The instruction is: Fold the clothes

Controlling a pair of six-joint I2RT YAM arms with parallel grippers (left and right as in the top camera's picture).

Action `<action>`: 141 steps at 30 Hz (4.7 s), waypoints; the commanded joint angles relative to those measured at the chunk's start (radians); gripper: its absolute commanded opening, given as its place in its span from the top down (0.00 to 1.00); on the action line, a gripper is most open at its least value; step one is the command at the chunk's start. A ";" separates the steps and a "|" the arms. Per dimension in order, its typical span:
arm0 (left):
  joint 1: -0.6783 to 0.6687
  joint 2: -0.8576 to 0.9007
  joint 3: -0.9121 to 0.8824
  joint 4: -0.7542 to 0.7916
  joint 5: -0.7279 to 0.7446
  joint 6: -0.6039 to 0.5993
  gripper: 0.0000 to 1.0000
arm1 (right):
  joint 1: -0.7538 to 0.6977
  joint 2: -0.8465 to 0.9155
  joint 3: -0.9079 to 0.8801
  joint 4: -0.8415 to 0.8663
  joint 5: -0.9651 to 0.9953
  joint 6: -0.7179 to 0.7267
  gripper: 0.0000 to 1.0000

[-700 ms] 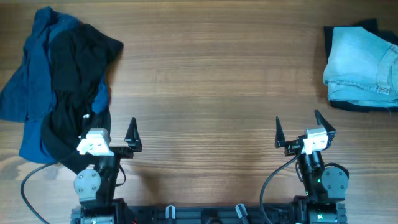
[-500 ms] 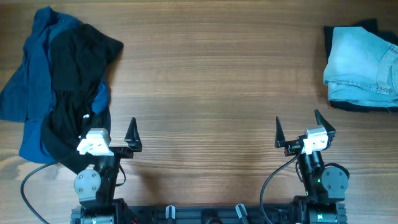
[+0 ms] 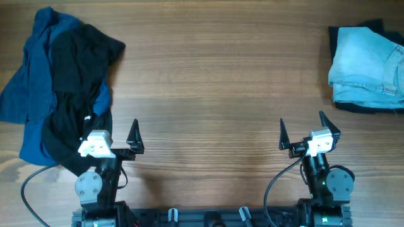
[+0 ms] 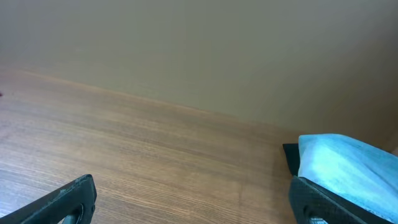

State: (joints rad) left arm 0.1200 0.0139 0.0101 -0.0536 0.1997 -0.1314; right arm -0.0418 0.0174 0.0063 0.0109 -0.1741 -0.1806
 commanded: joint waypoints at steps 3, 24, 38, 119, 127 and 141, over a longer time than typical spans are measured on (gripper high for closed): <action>0.001 -0.007 -0.005 -0.004 0.001 0.019 0.00 | 0.005 -0.006 -0.001 0.002 0.021 -0.002 0.00; 0.001 -0.007 -0.005 -0.004 0.001 0.019 0.00 | 0.005 -0.006 -0.001 0.002 0.021 -0.002 0.00; 0.001 -0.007 -0.005 -0.004 0.001 0.019 0.00 | 0.005 -0.006 -0.001 0.002 0.021 -0.002 0.00; 0.000 1.252 1.129 -0.812 0.211 -0.091 0.00 | 0.005 1.519 1.183 -0.470 -0.560 0.261 0.00; 0.002 1.291 1.129 -0.765 0.240 -0.090 0.00 | 0.065 1.551 1.189 -0.418 -0.552 0.204 0.00; 0.166 1.292 1.129 -0.745 0.165 -0.082 0.00 | 0.354 1.551 1.247 -0.409 -0.050 0.311 0.01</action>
State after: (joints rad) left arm 0.2420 1.3060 1.1252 -0.8036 0.3866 -0.2222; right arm 0.2821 1.5616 1.2213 -0.4107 -0.3401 0.0761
